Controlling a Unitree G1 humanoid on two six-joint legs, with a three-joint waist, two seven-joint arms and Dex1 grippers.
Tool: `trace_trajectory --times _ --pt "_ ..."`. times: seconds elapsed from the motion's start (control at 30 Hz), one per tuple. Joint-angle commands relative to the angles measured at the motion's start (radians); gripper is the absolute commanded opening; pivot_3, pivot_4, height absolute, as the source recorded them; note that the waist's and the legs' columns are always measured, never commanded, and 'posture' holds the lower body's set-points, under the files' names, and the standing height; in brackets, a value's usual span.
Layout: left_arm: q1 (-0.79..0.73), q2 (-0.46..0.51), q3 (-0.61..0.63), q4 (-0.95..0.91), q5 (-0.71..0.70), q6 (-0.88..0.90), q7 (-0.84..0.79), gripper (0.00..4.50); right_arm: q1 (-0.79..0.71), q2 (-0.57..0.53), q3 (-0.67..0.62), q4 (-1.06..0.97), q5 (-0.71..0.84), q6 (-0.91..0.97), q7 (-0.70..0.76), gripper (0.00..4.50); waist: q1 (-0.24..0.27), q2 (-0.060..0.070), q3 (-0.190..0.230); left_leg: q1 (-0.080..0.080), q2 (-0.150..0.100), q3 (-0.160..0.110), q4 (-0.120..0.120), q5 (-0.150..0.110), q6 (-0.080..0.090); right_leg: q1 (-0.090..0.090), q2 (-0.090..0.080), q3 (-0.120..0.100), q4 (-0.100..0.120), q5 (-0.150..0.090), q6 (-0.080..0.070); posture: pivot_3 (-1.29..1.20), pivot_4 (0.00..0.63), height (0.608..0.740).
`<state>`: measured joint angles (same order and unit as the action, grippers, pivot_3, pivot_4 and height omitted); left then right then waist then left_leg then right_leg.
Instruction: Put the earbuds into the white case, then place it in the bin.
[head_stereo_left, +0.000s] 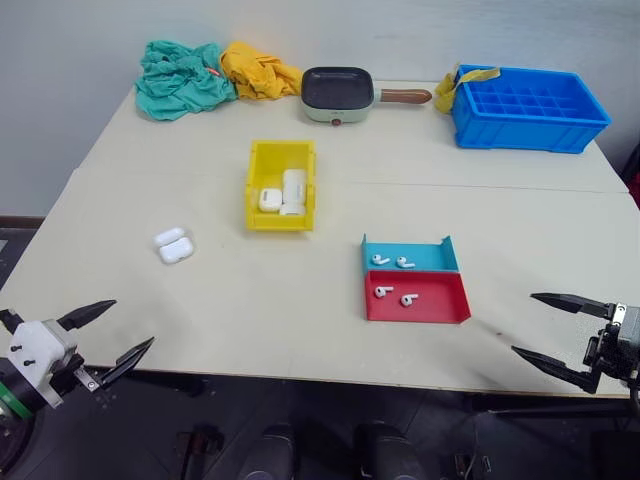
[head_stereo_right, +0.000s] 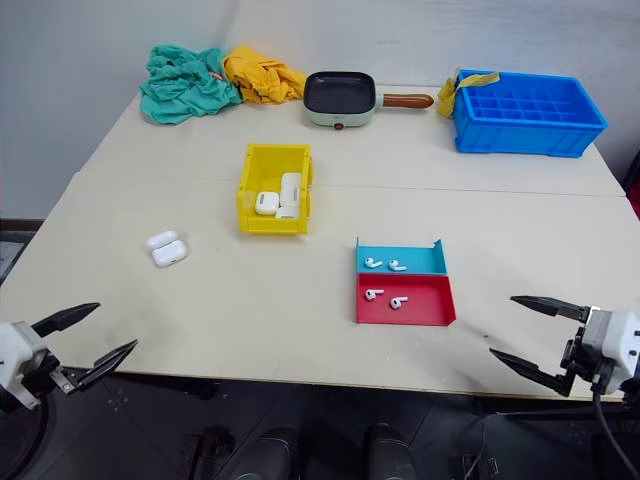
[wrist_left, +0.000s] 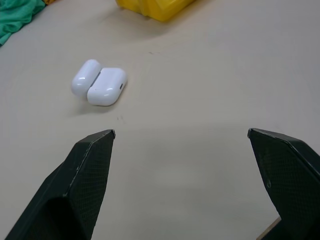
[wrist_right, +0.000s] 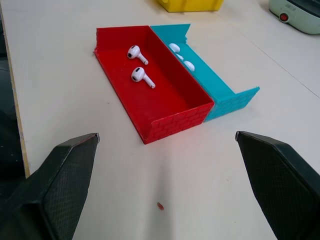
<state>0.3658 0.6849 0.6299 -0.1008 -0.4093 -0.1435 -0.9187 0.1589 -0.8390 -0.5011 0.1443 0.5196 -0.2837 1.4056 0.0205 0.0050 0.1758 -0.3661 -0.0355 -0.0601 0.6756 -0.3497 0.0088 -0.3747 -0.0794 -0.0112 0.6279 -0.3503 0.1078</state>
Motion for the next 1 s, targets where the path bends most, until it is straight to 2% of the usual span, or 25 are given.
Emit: trace_trajectory --times 0.03,0.23,0.37,0.53,0.63,0.67,0.83,1.0 --pt "0.001 0.017 0.035 0.002 0.008 -0.025 0.012 4.47 -0.015 -0.012 0.008 0.021 -0.012 -0.046 0.022 4.5 -0.001 0.0 0.0 0.0 0.0 0.0 0.0 0.0 0.0 0.0 0.0 0.0 0.0 0.0 0.0 0.0 0.15 0.74" --pt "0.0 0.009 0.063 -0.015 -0.028 0.06 0.073 4.47 -0.032 0.004 0.054 0.012 -0.021 -0.034 0.009 4.5 -0.004 0.0 0.0 0.0 0.0 0.0 0.0 0.0 0.0 0.0 0.0 0.0 0.0 0.0 0.0 0.0 0.15 0.74" --pt "0.037 0.03 0.149 -0.034 -0.064 0.309 0.198 4.47 -0.069 0.068 0.092 -0.078 0.058 0.037 -0.036 4.5 -0.014 0.0 0.0 0.0 0.0 0.0 0.0 0.0 0.0 0.0 0.0 0.0 0.001 0.0 0.0 0.0 0.15 0.74" --pt "0.069 -0.057 0.288 -0.086 -0.124 0.482 0.384 4.47 -0.123 0.176 0.119 -0.191 0.188 0.067 -0.031 4.5 -0.022 0.0 0.0 0.0 0.001 0.0 0.0 0.0 0.0 0.0 0.0 0.0 0.002 0.0 0.0 0.0 0.15 0.74" --pt "0.099 -0.11 0.356 -0.135 -0.152 0.601 0.493 4.47 -0.151 0.223 0.129 -0.206 0.191 0.011 -0.005 4.5 -0.021 0.0 0.0 0.0 0.001 0.0 0.0 0.0 -0.001 0.0 0.0 0.0 0.002 0.0 0.0 0.0 0.15 0.74" --pt "0.103 -0.124 0.374 -0.148 -0.154 0.629 0.529 4.47 -0.156 0.228 0.139 -0.2 0.186 -0.027 0.044 4.5 -0.02 -0.001 0.0 0.0 0.001 0.0 0.0 0.0 0.0 0.0 0.0 0.0 0.002 0.0 0.0 0.0 0.15 0.74" --pt "0.102 -0.141 0.391 -0.191 -0.177 0.774 0.627 4.47 -0.223 0.275 0.134 -0.143 0.2 -0.087 0.064 4.5 -0.012 -0.002 -0.001 0.0 0.001 0.0 0.002 0.0 -0.001 0.0 0.0 0.0 0.002 0.0 0.0 0.0 0.15 0.74" --pt "0.025 -0.12 0.36 -0.375 -0.309 1.007 0.737 4.47 -0.252 0.279 0.143 -0.085 0.184 -0.097 0.078 4.5 -0.005 -0.002 -0.001 0.0 0.001 -0.001 0.002 0.0 -0.001 0.0 0.0 0.0 0.002 0.0 0.0 0.0 0.15 0.74"
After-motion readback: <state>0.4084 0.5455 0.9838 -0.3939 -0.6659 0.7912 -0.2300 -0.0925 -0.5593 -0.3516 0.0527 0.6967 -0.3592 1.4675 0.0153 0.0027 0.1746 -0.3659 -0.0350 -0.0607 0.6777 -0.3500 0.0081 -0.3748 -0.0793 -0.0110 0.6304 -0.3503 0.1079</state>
